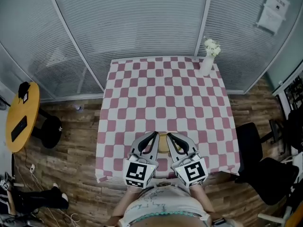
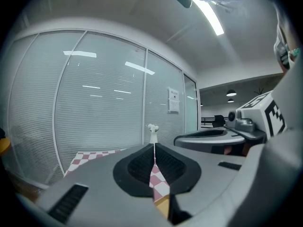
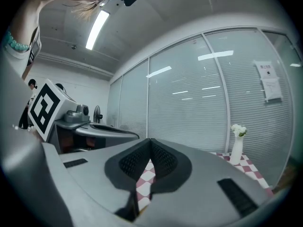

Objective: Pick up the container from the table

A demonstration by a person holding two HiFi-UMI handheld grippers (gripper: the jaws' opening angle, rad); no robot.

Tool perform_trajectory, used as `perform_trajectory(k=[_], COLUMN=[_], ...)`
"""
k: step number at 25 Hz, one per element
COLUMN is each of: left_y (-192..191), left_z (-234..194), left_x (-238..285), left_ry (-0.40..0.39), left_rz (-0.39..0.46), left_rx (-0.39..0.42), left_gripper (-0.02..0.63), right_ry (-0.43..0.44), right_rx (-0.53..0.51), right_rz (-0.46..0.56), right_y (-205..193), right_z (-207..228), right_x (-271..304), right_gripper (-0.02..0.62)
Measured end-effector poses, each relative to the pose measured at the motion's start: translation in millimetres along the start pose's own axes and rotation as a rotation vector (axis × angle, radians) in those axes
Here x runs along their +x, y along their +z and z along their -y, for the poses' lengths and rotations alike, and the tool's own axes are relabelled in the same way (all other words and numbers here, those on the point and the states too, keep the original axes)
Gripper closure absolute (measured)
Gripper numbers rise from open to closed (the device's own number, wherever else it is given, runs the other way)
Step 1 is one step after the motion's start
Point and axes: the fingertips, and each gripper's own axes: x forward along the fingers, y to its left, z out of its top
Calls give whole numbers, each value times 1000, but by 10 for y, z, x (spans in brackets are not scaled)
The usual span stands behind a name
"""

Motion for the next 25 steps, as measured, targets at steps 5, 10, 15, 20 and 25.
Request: perform_trajectory(k=[5,10,15,20,25], left_y=[-71,-160,-241,-264,-249], left_z=[-94,-124,-154,-183,-193], left_x=[-34,-106,-204,-238,-191], left_ry=[-78,-155,-215,-237,-232], left_rz=[0,-22,-25,-19,-18], left_rx=[4,4,-6,-16,-14], left_gripper=[588,588,588,588,588], right_ry=[-67,-132,-189,-217,-204], right_rx=[7,7,2,-3,-2], right_rz=[1,-3,-33,-34,-31], right_y=[-10,-45,-96,-101,-104], right_z=[-86,-193,-307,-321,-254], right_x=[86,121,104,94,131], right_gripper=[601,601,601,601,601])
